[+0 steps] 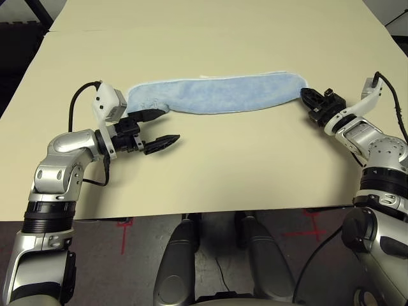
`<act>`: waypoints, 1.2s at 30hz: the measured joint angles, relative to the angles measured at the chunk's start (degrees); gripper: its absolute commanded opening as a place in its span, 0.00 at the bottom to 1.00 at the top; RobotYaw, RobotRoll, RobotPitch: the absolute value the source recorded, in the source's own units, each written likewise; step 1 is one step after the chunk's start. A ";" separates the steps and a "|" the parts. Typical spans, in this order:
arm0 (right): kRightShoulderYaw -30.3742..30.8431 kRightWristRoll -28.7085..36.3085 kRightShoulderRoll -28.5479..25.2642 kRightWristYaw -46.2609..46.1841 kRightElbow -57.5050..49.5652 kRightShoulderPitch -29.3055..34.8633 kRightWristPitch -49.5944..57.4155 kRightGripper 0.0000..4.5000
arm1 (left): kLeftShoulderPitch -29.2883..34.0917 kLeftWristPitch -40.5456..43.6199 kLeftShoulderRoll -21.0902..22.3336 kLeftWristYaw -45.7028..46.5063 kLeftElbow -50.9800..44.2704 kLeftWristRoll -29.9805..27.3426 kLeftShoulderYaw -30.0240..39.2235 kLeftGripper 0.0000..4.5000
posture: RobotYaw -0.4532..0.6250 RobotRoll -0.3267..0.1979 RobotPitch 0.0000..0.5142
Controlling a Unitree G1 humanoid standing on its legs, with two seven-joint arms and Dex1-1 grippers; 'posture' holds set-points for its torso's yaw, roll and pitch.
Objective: Fold the towel and set it aside.
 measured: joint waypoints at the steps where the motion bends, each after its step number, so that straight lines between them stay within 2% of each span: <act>1: -0.04 0.02 -0.03 -0.05 -0.23 0.13 0.05 0.01 | 0.10 0.03 0.00 0.00 -0.01 0.00 -0.03 1.00 | 0.44 0.62 0.54; 8: -0.29 1.04 -1.24 -0.64 -4.02 3.04 1.92 0.01 | 0.40 0.12 0.00 -0.01 -0.18 0.00 -0.41 1.00 | 0.44 0.62 0.53; 15: -0.37 1.57 -5.21 -0.34 -5.35 6.06 3.65 0.01 | 0.28 0.10 0.08 -0.09 -0.03 0.03 -0.47 1.00 | 0.43 0.62 0.53; 21: -0.39 1.56 -8.64 1.37 -5.35 6.28 3.78 0.01 | -2.78 -0.60 -0.62 0.86 1.26 0.09 -0.46 1.00 | 0.43 0.62 0.53; 27: -0.36 1.42 -9.04 2.34 -5.35 6.32 3.71 0.01 | -5.93 -4.15 -0.91 2.99 5.22 1.61 -0.32 1.00 | 0.43 0.62 0.53; 36: 0.78 -0.05 -9.46 4.18 -5.34 6.30 2.62 0.01 | -5.91 -6.27 -0.61 2.31 7.01 3.07 -0.39 1.00 | 0.42 0.62 0.53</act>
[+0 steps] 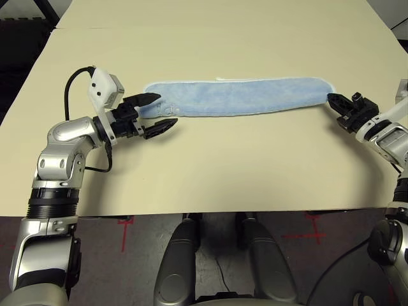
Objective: Fold the towel and set it aside.
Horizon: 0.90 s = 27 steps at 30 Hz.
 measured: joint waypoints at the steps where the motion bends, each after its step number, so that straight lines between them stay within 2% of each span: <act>1: 0.72 -0.58 -0.43 0.78 0.00 -0.03 -0.41 0.01 | 0.00 -0.06 0.01 -0.03 0.11 0.14 0.00 1.00 | 0.42 0.62 0.53; 4: 3.27 -2.61 -2.02 4.46 0.00 -0.06 -2.46 0.01 | 0.00 -0.10 0.01 -0.12 0.24 0.29 -0.02 1.00 | 0.42 0.62 0.53; 12: 8.34 -5.54 -2.18 11.43 -2.31 -0.33 -6.29 0.01 | 0.09 -0.10 0.01 -0.53 0.24 0.41 -0.12 1.00 | 0.43 0.62 0.52; 27: 18.08 -8.00 0.38 15.72 -8.63 -3.38 -6.72 0.01 | 0.69 -0.10 0.01 -0.64 0.21 0.98 -0.46 1.00 | 0.44 0.62 0.51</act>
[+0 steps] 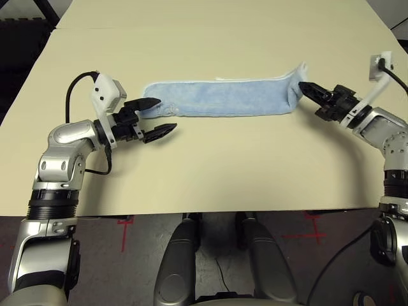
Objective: Fold the towel and set it aside.
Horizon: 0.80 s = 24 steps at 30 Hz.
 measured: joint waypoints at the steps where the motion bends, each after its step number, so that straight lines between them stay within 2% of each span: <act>1: 0.82 -0.27 0.26 0.01 -0.21 -0.38 0.00 0.01 | 0.00 0.00 0.00 0.00 0.00 0.04 -0.03 1.00 | 0.44 0.62 0.51; 13: 7.77 -3.97 3.21 1.88 -1.47 -1.51 0.06 0.01 | -0.43 -0.01 -0.06 0.00 0.13 0.24 -0.15 1.00 | 0.44 0.62 0.49; 20: 9.92 -6.50 8.05 1.64 -1.26 -4.59 -0.28 0.01 | -0.60 -0.03 -0.27 0.01 0.15 0.28 -0.36 1.00 | 0.45 0.62 0.49; 24: 11.02 -8.41 8.80 1.65 -0.75 -4.78 -0.38 0.01 | -0.47 -0.02 -0.19 0.01 0.12 0.28 -0.39 1.00 | 0.45 0.62 0.49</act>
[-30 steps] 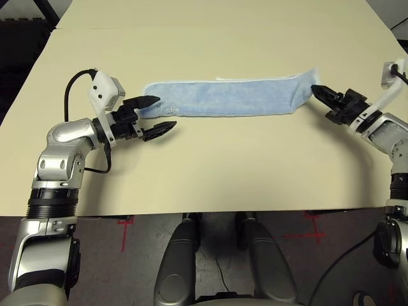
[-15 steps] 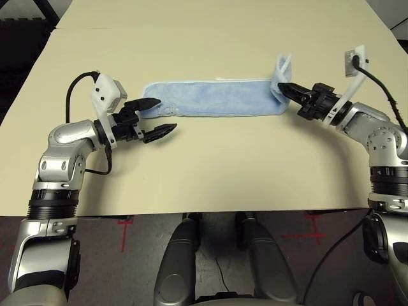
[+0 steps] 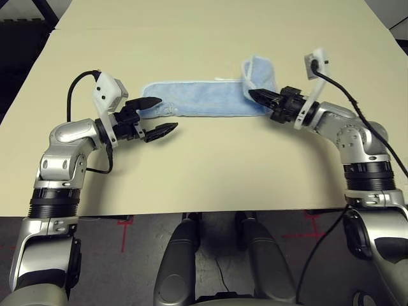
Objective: Fold the towel and set it aside.
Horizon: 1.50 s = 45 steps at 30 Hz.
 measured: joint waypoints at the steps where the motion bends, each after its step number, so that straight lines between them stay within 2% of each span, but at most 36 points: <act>1: 0.78 -0.63 0.04 0.01 0.21 0.00 -0.02 0.01 | 0.08 0.00 0.02 0.00 -0.02 0.00 0.00 1.00 | 0.45 0.62 0.49; 10: 4.91 -6.61 -0.86 0.86 2.00 0.04 -0.84 0.01 | 0.58 0.08 0.11 0.01 -0.39 -0.02 0.00 1.00 | 0.45 0.62 0.49; 13: 5.07 -6.78 -0.31 0.87 1.68 0.05 -0.81 0.18 | 0.58 0.08 0.11 0.01 -0.39 -0.02 -0.01 1.00 | 0.44 0.62 0.48; 18: 5.96 -7.37 -0.18 2.06 0.62 0.05 -0.83 0.59 | 0.58 0.09 0.11 0.00 -0.38 -0.02 -0.13 1.00 | 0.44 0.62 0.48; 19: 6.14 -7.64 -0.33 2.50 0.22 0.05 -0.84 0.64 | 0.58 0.09 0.11 -0.01 -0.38 -0.02 -0.16 1.00 | 0.44 0.62 0.48; 23: 6.09 -7.58 -0.80 4.46 -1.57 0.03 -0.83 0.95 | 0.57 0.09 0.11 -0.04 -0.37 0.01 -0.18 1.00 | 0.44 0.62 0.48; 24: 6.08 -7.47 -0.79 4.88 -1.83 -0.01 -0.84 0.99 | 0.57 0.09 0.11 -0.04 -0.37 0.01 -0.19 1.00 | 0.44 0.62 0.48; 28: 5.62 -6.70 -0.78 7.52 -2.27 -1.07 -2.58 0.99 | 0.56 0.09 0.11 -0.04 -0.35 0.02 -0.20 1.00 | 0.44 0.62 0.48; 32: 4.66 -6.69 -3.09 13.34 0.47 -3.29 -11.16 0.99 | 0.47 0.08 0.11 -0.03 -0.33 0.04 -0.31 1.00 | 0.44 0.62 0.48; 39: 3.17 -9.95 -9.14 28.05 15.96 -4.68 -34.70 0.99 | 0.48 0.08 0.23 -0.01 -0.27 0.06 -0.31 1.00 | 0.45 0.62 0.49; 45: 1.92 -10.92 -10.65 37.90 28.46 -5.79 -49.06 0.99 | 0.80 0.69 0.24 1.70 -0.29 0.06 -0.21 1.00 | 0.46 0.62 0.50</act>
